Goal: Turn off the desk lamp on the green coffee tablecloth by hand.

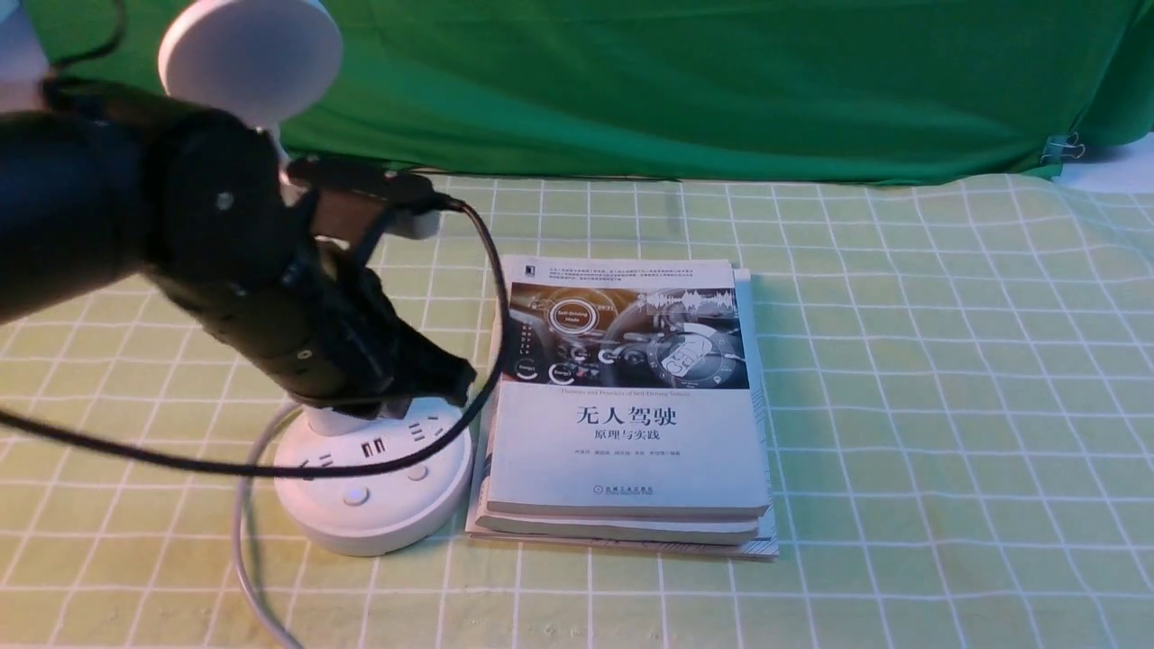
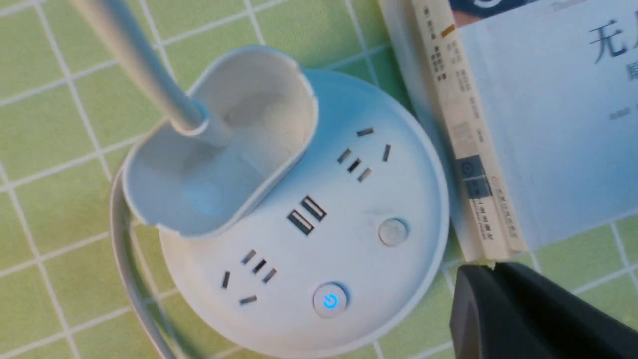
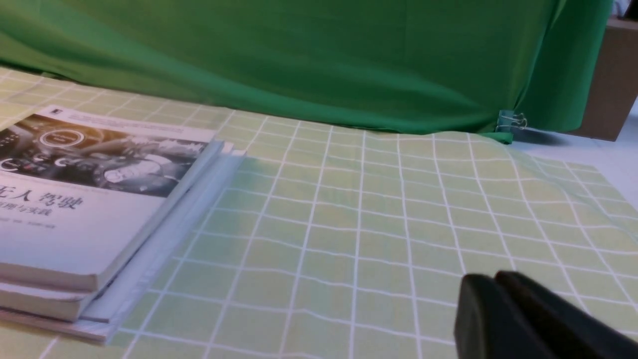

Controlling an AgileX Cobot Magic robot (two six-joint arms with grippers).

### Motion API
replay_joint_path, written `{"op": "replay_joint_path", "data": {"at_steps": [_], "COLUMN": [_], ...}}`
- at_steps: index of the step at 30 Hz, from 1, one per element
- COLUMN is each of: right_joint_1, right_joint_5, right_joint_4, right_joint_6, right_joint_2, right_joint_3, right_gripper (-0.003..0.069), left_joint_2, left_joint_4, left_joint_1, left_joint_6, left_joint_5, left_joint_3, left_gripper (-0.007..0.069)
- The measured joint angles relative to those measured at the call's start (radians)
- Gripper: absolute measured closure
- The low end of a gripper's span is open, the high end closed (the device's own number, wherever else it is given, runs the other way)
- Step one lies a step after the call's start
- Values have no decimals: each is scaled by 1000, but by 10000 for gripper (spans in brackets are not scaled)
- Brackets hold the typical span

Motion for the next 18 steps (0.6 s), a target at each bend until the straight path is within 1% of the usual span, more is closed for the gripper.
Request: {"op": "replay_joint_path", "data": {"at_steps": [2,3,4,5,6,9,12,15,18], "right_joint_1": [0,0,0,0,0,0,0,0,0], "right_joint_5": [0,0,0,0,0,0,0,2,1], "right_joint_4": [0,0,0,0,0,0,0,0,0], "right_joint_6": [0,0,0,0,0,0,0,0,0], "right_joint_2": [0,0,0,0,0,0,0,0,0], "right_joint_3": [0,0,0,0,0,0,0,0,0], "right_gripper": [629,629,629,629,629,629,629,629,629], "left_joint_2": [-148,-171,-253,-307,-329,-498,-620,-708,-766], "left_joint_4": [-5,-6,-6,-7,-9,-32,-42,-29,6], "left_joint_1": [0,0,0,0,0,0,0,0,0], "left_joint_6": [0,0,0,0,0,0,0,0,0], "left_joint_5": [-97,-107,-198,-261,-287,-504,-647,-712,-735], "left_joint_3": [112,132,217,274,286,474,612,713,779], "left_gripper": [624,624,624,624,624,624,624,624,624]}}
